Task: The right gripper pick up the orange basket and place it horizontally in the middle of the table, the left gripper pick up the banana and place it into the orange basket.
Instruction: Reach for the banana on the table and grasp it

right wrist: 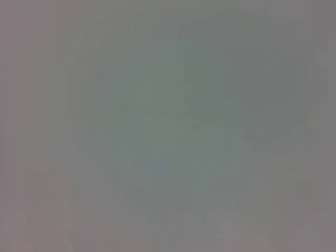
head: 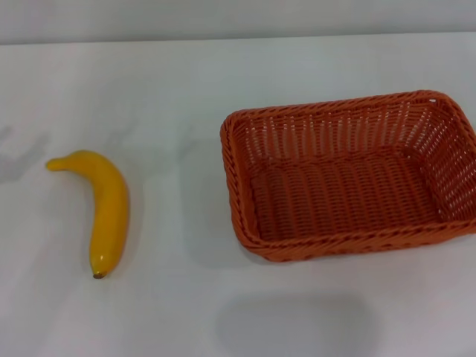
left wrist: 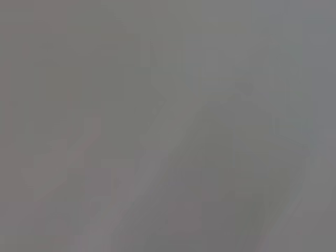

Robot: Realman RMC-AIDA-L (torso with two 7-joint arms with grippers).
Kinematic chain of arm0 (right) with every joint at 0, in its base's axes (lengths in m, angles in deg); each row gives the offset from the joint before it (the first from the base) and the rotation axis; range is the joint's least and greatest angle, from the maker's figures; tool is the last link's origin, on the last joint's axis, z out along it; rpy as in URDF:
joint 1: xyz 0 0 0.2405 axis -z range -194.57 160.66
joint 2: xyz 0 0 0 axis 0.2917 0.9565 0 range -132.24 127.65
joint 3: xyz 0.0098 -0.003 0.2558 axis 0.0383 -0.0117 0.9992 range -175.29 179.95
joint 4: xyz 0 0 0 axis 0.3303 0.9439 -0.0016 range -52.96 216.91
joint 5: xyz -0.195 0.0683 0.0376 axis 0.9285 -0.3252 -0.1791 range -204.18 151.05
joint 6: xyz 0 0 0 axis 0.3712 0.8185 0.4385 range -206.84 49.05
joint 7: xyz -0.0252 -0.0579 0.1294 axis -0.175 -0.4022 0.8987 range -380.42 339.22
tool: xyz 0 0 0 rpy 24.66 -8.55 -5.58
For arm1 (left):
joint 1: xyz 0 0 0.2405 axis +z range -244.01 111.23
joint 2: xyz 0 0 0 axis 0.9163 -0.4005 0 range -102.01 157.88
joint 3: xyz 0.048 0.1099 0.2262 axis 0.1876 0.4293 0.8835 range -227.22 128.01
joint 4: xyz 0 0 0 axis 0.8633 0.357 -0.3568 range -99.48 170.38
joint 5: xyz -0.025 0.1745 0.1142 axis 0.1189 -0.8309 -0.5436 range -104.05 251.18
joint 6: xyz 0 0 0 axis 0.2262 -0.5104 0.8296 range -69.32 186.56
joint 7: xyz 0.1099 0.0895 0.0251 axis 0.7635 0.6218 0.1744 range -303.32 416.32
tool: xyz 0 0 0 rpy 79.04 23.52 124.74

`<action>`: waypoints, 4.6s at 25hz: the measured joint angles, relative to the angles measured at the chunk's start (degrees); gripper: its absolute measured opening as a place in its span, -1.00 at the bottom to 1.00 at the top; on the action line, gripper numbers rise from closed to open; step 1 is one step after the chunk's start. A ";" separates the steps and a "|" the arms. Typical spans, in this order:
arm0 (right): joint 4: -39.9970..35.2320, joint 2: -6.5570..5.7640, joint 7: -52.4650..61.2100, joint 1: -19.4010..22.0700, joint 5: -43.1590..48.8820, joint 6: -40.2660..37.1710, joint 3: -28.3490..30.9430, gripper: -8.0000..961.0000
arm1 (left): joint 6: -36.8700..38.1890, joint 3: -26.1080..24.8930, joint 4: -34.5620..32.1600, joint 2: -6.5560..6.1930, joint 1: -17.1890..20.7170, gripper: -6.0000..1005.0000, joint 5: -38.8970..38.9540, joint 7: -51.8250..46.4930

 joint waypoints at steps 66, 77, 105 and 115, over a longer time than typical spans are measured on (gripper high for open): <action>18.63 3.06 -27.09 0.93 -16.74 2.32 0.16 0.81 | -10.77 28.71 -28.36 -5.22 -47.11 0.59 -72.38 -55.09; 19.31 3.05 -27.13 1.15 -16.87 2.49 0.17 0.81 | -7.35 29.87 -30.86 -4.90 -45.86 0.59 -72.40 -54.55; 19.12 3.13 -26.60 0.99 -17.15 4.16 0.75 0.81 | -7.79 33.25 -22.31 -5.69 -45.74 -0.02 -72.41 -51.76; 18.85 3.13 -26.50 -0.20 -17.52 5.54 0.17 0.81 | -14.07 33.11 -14.38 -4.14 -57.34 -0.02 -70.33 -41.67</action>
